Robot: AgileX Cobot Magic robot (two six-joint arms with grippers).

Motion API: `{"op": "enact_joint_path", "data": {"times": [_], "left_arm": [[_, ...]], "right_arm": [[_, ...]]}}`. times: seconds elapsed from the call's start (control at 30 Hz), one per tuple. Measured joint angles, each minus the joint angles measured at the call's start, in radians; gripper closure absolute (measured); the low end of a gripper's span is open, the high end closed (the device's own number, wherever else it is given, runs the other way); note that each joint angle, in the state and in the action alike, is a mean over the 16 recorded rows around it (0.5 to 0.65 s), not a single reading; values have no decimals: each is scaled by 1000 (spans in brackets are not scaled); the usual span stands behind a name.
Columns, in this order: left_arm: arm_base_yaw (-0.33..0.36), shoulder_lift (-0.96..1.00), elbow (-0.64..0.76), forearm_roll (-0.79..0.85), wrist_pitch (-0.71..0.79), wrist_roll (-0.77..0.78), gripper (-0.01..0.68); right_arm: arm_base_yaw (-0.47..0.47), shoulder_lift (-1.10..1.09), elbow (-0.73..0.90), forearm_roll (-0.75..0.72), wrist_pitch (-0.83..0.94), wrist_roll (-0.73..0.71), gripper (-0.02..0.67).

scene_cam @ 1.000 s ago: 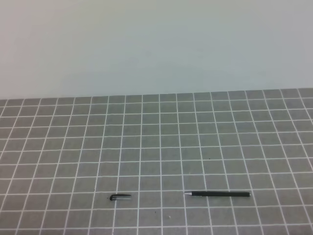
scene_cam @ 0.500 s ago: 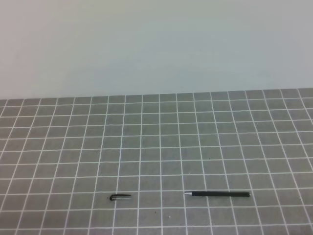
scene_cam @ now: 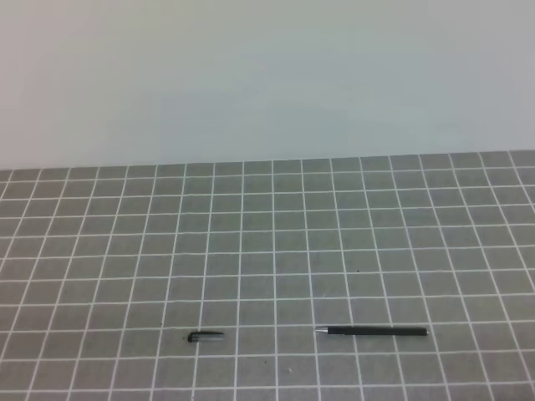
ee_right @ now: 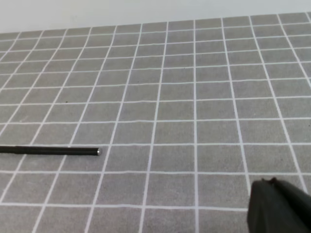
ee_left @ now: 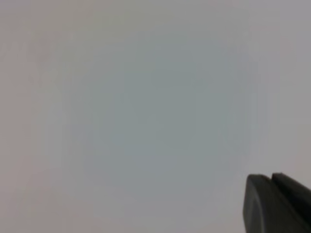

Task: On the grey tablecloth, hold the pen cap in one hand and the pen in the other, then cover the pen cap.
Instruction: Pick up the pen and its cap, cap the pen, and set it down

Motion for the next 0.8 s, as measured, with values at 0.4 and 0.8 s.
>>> {"op": "enact_joint_path", "data": {"times": [0.4,0.8], "left_arm": [[0,2,-3,0,-179,13,675],[0,2,-3,2,-309,-32,675]], "right_arm": [[0,6,3,0,-169,0,645],[0,17,6,0,-604,0,645]]}}
